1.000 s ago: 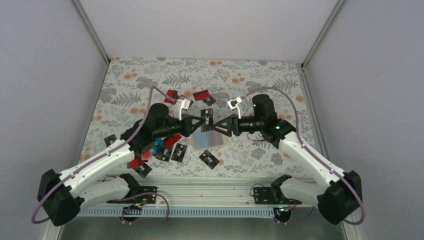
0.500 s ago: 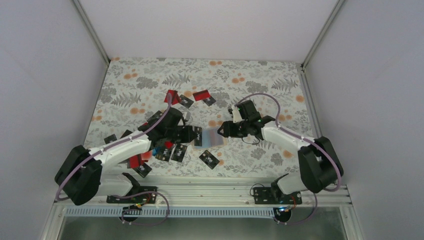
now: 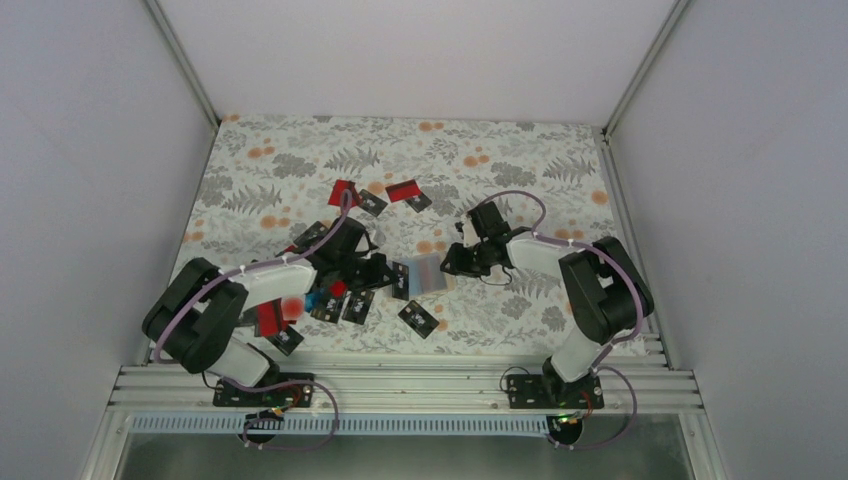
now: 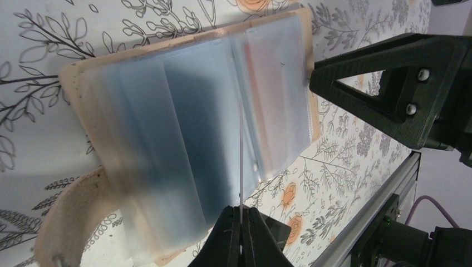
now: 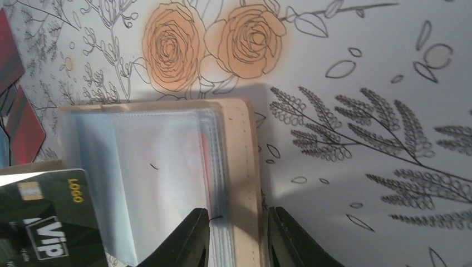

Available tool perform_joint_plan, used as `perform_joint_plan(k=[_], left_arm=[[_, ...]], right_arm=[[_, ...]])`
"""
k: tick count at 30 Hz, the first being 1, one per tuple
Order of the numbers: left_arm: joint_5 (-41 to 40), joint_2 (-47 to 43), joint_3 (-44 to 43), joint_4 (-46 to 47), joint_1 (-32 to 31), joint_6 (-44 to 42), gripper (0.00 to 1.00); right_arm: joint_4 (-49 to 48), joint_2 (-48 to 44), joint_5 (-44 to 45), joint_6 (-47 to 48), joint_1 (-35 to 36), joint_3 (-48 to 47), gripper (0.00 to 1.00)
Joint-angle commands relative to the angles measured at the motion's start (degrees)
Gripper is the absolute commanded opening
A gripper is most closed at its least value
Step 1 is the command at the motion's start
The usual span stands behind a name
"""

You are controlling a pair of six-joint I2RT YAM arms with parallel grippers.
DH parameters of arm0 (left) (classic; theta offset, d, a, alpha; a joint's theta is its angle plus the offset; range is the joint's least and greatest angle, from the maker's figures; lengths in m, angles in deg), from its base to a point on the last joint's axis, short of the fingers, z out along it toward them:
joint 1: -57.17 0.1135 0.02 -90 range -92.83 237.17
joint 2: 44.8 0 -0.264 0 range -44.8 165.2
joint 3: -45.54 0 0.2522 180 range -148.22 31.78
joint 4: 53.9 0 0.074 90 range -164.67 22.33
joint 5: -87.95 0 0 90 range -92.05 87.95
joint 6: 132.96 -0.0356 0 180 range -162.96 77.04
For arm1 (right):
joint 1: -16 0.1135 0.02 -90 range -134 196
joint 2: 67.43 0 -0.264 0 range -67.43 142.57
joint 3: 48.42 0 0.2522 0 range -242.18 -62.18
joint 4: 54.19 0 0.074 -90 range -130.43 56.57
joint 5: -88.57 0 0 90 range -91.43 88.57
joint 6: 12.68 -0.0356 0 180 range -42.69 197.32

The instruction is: Put the credit cards into the card holder

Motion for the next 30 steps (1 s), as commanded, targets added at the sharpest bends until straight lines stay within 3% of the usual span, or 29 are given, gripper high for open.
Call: perform_joint_plan(k=[1, 10, 30], left_arm=[[3.7, 2.6, -1.0, 3.5, 0.5, 0.9, 0.02], [4.8, 4.3, -1.6, 5.1, 0.6, 1.2, 0.02], [3.8, 4.3, -0.8, 4.7, 0.6, 2.0, 0.02]], right_arm=[[-1.6, 3.1, -1.4, 1.3, -0.3, -0.5, 0.28], [-2.0, 4.1, -2.8, 2.0, -0.4, 0.6, 0.20], [-1.7, 2.1, -3.4, 1.4, -0.4, 3.6, 0.18]])
